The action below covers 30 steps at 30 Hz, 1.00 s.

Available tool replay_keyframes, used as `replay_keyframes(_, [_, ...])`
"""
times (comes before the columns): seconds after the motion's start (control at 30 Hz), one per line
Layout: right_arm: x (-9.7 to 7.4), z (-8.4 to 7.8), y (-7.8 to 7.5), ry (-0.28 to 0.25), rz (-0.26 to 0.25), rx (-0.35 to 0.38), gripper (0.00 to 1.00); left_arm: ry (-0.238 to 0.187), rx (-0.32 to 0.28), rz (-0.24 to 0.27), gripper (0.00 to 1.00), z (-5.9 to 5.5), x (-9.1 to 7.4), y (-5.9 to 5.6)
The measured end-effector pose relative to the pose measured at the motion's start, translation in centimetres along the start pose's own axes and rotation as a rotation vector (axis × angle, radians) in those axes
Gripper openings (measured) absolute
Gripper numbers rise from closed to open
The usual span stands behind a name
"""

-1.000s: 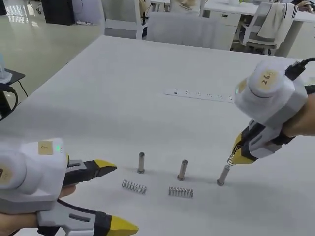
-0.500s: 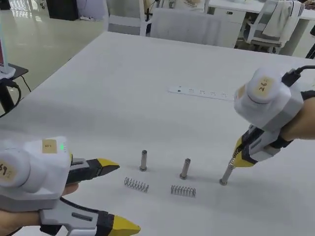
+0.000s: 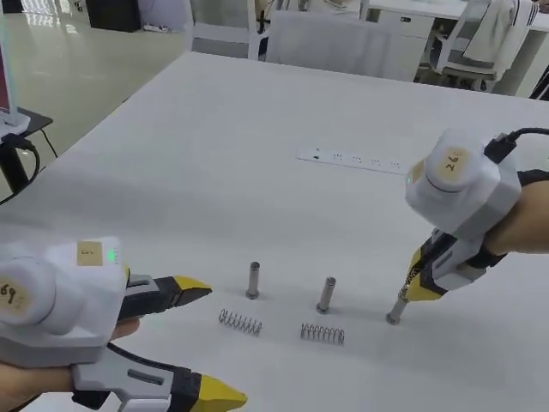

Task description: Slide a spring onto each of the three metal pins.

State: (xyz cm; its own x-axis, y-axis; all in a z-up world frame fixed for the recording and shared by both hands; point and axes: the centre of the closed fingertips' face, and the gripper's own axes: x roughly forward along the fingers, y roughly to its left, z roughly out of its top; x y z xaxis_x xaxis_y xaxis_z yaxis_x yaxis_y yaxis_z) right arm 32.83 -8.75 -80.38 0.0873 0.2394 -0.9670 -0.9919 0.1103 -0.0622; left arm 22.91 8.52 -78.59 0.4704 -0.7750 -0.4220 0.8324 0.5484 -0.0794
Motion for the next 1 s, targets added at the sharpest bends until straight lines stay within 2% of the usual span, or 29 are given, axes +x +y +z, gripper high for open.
replay_keyframes(0.5, [2.9,-0.7,0.0,0.025,0.014,0.004,0.09,0.005,-0.002,0.003,0.73,-0.2,0.0,0.0])
replay_keyframes(0.8, [4.1,-1.0,0.1,0.035,0.019,0.004,0.09,0.003,-0.002,0.008,0.73,-0.1,0.0,0.1])
replay_keyframes(1.0, [4.2,-1.0,0.2,0.038,0.021,0.009,0.09,0.007,-0.004,0.009,0.73,-0.3,0.0,0.1])
